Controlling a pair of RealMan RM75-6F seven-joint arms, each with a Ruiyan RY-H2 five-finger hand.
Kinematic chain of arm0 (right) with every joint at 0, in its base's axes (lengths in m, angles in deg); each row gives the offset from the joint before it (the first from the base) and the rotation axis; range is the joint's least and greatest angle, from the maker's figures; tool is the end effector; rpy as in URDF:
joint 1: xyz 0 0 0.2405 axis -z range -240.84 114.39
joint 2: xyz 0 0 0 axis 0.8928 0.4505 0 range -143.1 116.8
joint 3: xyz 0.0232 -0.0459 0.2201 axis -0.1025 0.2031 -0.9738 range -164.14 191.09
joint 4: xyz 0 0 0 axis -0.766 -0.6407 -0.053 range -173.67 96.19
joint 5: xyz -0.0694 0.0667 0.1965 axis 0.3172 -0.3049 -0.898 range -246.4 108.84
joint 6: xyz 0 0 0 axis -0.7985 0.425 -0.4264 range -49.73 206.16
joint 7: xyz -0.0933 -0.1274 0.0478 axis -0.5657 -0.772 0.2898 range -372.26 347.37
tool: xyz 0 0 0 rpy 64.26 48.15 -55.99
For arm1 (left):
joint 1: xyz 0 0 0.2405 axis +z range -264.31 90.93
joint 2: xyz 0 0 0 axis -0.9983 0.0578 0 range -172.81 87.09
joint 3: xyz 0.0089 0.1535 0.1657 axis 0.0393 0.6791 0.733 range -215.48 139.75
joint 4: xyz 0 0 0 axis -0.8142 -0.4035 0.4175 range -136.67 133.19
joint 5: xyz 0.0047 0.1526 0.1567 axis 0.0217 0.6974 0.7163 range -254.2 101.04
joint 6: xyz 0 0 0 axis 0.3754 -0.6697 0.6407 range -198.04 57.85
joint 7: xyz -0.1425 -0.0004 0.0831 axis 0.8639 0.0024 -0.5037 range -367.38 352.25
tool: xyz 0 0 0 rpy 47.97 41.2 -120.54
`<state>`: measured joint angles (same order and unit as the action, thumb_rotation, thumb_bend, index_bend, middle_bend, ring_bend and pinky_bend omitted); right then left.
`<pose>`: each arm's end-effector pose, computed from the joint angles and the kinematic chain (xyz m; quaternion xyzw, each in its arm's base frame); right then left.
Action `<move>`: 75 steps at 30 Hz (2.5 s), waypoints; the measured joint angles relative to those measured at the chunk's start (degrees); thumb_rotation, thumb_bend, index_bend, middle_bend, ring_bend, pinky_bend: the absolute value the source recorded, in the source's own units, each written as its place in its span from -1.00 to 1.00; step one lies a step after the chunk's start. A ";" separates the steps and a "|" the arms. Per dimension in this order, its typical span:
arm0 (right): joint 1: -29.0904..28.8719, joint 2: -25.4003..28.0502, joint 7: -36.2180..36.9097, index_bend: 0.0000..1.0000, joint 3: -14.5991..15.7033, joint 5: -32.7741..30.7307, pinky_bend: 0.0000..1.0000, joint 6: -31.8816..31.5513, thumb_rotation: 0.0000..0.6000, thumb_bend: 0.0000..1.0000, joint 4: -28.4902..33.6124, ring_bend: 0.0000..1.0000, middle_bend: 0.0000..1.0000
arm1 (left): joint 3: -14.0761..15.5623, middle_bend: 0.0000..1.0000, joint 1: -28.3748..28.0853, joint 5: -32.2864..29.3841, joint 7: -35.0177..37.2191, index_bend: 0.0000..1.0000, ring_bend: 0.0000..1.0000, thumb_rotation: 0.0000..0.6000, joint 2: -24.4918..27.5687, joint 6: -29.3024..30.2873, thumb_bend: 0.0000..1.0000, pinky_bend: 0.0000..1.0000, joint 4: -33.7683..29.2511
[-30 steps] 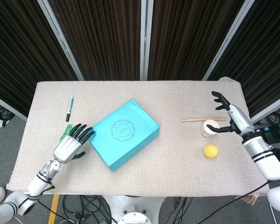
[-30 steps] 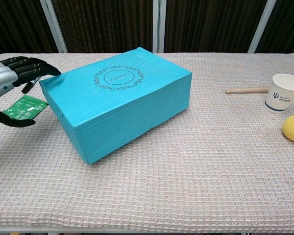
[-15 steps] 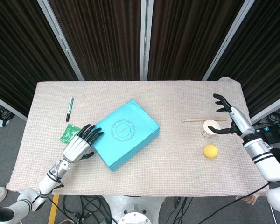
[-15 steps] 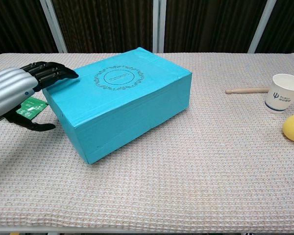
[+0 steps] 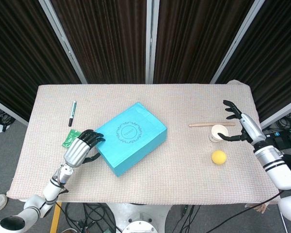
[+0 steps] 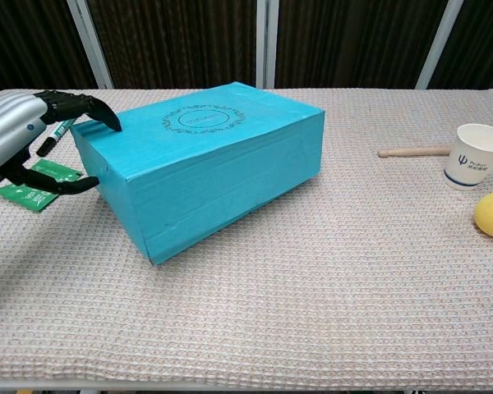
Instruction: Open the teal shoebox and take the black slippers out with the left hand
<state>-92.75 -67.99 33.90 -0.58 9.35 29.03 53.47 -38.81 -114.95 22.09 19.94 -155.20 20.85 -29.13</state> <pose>-0.2168 -0.3504 0.1429 0.5257 -0.6115 0.4899 0.3312 -0.2132 0.3020 -0.0238 -0.6820 -0.2642 -0.5675 0.3782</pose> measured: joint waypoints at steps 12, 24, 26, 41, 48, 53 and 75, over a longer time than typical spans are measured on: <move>-0.60 -0.35 1.09 -1.00 0.45 -0.37 -0.51 0.35 1.00 -0.74 -1.17 -0.80 -0.92 | -2.38 -0.26 0.73 -6.01 17.48 -0.31 -0.42 1.00 1.89 -3.95 -0.17 -0.59 -10.60; -1.02 -0.30 1.91 -1.00 0.68 0.22 -0.51 0.05 1.00 -0.74 -1.24 -0.80 -0.92 | -9.41 -0.30 0.25 -20.69 31.75 -0.38 -0.50 1.00 15.00 -23.26 -0.16 -0.65 -41.55; -0.99 -0.32 2.30 -1.00 0.73 0.55 -0.51 -0.30 1.00 -0.74 -1.32 -0.80 -0.92 | -11.76 -0.38 -0.15 -24.89 34.02 -0.46 -0.65 1.00 17.88 -28.21 -0.14 -0.69 -45.55; -0.05 -0.31 6.93 -1.00 1.95 4.07 -0.51 -3.74 1.00 -0.71 -2.67 -0.80 -0.92 | -22.32 -1.00 -2.64 -43.82 29.94 -0.92 -1.00 -0.93 24.14 -40.09 -0.25 -0.92 -51.25; -0.05 -0.25 8.40 -1.00 2.57 5.44 -0.52 -4.88 1.00 -0.70 -3.08 -0.80 -0.92 | -22.41 -1.00 -2.69 -46.82 19.82 -0.94 -1.00 -0.88 24.73 -39.45 -0.72 -0.96 -50.25; -0.13 -0.28 9.22 -1.00 3.21 6.19 -0.52 -5.37 1.00 -0.69 -3.46 -0.80 -0.92 | -21.17 -1.00 -2.58 -47.96 11.65 -0.94 -1.00 -0.90 26.29 -39.79 -0.86 -0.96 -49.27; 0.07 0.51 10.38 -1.00 5.38 7.90 -0.52 -7.24 1.00 -0.69 -3.63 -0.80 -0.92 | -12.34 -0.72 -5.69 -15.79 -1.71 -0.57 -0.95 1.00 34.05 -31.53 -0.81 -0.77 -50.85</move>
<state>-92.68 -67.49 44.28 4.80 17.25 21.78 49.85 -51.15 -120.64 6.29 18.23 -121.15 -10.67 -79.97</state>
